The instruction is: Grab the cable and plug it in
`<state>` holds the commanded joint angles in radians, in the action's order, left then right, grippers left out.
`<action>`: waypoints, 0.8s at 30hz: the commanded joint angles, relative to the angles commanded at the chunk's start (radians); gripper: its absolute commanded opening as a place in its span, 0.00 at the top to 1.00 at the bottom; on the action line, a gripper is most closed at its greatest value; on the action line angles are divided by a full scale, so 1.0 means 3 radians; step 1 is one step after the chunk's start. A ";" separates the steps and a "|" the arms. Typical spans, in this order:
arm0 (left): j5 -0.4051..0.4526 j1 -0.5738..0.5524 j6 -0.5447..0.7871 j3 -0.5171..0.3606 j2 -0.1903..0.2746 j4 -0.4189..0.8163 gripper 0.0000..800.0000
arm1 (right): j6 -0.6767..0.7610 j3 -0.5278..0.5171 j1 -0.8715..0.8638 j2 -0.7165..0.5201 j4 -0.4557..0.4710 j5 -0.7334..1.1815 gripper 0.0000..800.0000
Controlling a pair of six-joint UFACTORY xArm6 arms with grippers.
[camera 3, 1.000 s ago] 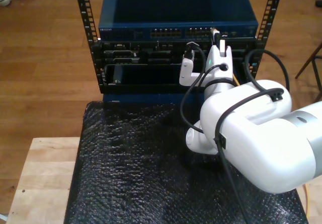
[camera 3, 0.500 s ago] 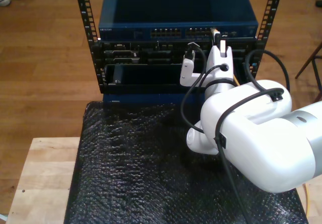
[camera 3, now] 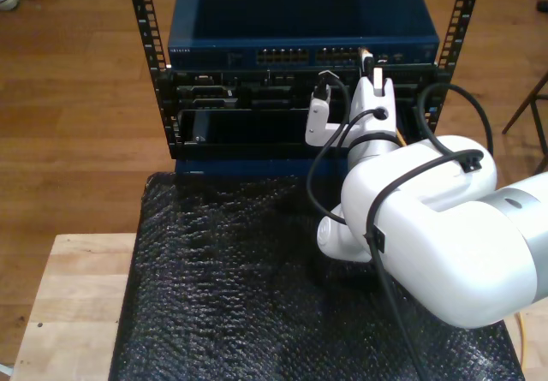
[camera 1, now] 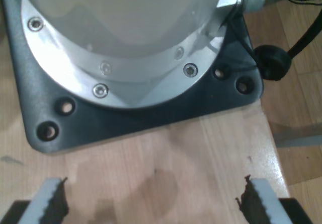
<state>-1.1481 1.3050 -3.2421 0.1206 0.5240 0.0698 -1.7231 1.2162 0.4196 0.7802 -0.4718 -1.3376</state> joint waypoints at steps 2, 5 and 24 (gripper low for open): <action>0.0000 0.0000 0.0000 0.0000 0.0000 0.0000 0.00 | 0.0000 0.0015 0.0000 0.0000 0.0000 0.0000 1.00; 0.0000 0.0000 0.0000 0.0000 0.0000 0.0000 0.00 | 0.0000 0.0020 0.0000 0.0000 0.0000 0.0005 1.00; 0.0000 0.0000 0.0000 0.0000 0.0000 0.0000 0.00 | 0.0000 0.0066 -0.0010 0.0031 0.0026 0.0087 1.00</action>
<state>-1.1481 1.3050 -3.2421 0.1206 0.5240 0.0698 -1.7231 1.2361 0.4166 0.7894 -0.4641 -1.3115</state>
